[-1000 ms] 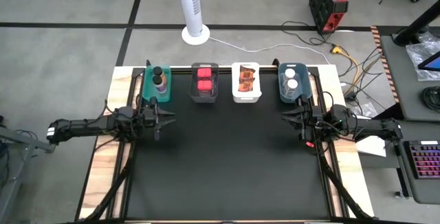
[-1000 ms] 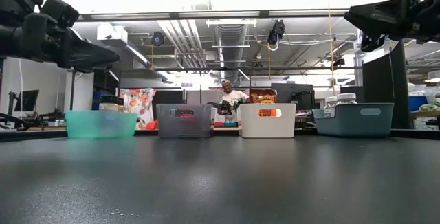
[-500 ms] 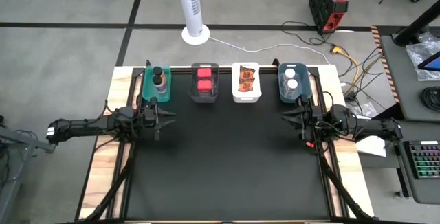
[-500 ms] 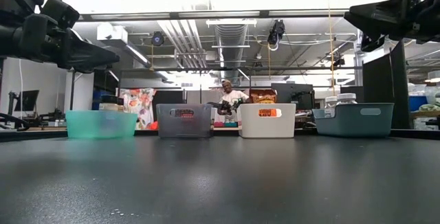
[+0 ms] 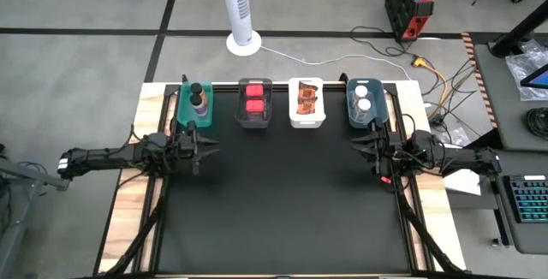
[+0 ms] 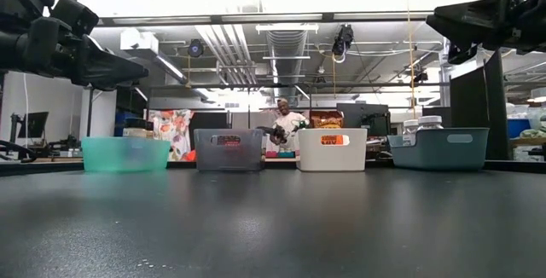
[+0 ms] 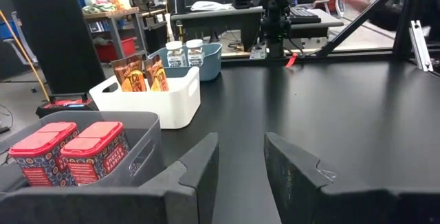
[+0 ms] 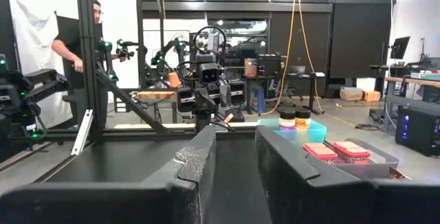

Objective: Sort spices by type
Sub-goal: Return to Home position

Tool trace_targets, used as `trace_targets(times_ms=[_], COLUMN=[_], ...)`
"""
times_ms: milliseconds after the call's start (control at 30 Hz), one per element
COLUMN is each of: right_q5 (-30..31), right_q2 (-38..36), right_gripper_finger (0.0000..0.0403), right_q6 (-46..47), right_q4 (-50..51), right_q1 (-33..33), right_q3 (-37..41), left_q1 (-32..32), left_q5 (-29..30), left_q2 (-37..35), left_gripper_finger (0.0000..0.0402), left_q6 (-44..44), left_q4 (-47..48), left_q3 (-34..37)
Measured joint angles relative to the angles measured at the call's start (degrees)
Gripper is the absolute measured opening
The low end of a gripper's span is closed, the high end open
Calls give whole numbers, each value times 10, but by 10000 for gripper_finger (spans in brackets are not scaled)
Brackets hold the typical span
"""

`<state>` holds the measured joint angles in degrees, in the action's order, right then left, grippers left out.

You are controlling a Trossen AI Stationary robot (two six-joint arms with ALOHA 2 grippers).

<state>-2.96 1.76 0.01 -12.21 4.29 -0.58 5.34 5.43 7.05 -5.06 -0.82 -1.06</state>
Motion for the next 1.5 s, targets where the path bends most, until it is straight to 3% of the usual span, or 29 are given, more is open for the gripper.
trace_targets(times_ms=[633,1500], right_q5=[0,0], right_q2=[0,0], right_gripper_finger=[59,100], right_q6=[0,0], right_q4=[0,0], right_q1=[0,0], right_q3=[0,0], left_q1=[0,0], left_q5=[0,0], left_q2=[0,0], left_gripper_finger=[101,100], left_q6=[0,0], left_q4=[0,0], left_q3=[0,0])
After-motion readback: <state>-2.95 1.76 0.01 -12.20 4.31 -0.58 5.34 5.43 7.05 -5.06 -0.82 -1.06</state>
